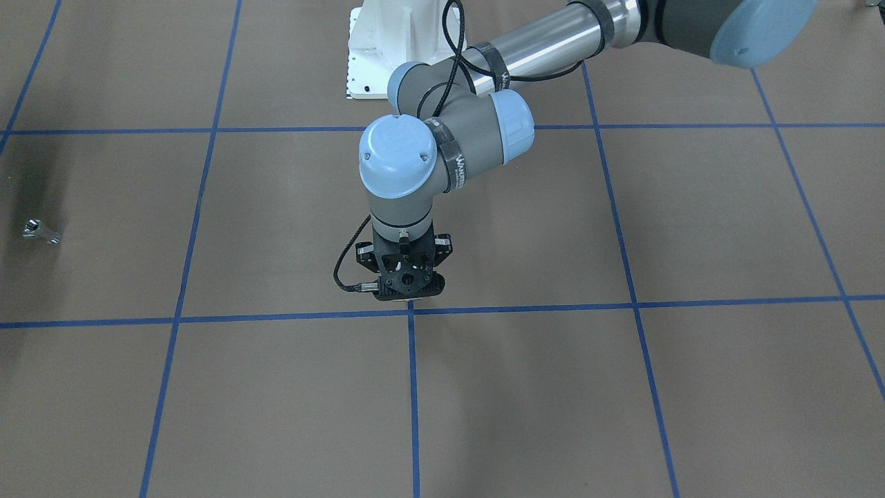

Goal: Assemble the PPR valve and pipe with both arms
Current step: 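Carry the valve with the left gripper to the table centre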

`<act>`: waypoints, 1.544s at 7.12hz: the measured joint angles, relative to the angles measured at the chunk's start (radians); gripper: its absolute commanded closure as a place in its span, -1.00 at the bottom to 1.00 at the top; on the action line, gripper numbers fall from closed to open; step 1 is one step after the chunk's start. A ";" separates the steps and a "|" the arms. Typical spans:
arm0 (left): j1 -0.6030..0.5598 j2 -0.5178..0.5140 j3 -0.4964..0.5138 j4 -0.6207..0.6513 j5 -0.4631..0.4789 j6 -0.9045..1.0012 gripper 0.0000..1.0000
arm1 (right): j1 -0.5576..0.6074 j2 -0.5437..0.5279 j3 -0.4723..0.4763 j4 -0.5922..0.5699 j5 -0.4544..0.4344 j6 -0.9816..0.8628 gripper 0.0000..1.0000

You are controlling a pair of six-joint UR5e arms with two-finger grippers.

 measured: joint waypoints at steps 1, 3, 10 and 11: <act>0.001 -0.003 0.005 0.000 0.002 -0.003 1.00 | 0.000 0.000 -0.001 -0.001 -0.001 0.000 -0.99; 0.002 -0.003 0.008 0.000 0.003 -0.004 1.00 | 0.000 0.001 -0.001 -0.001 -0.001 0.000 -0.99; 0.009 0.011 0.008 -0.011 0.001 -0.003 -1.00 | 0.000 -0.001 -0.003 -0.001 -0.001 0.002 -0.99; 0.010 0.012 0.008 -0.011 0.002 -0.003 -1.00 | 0.000 -0.001 -0.004 -0.001 -0.001 0.002 -0.99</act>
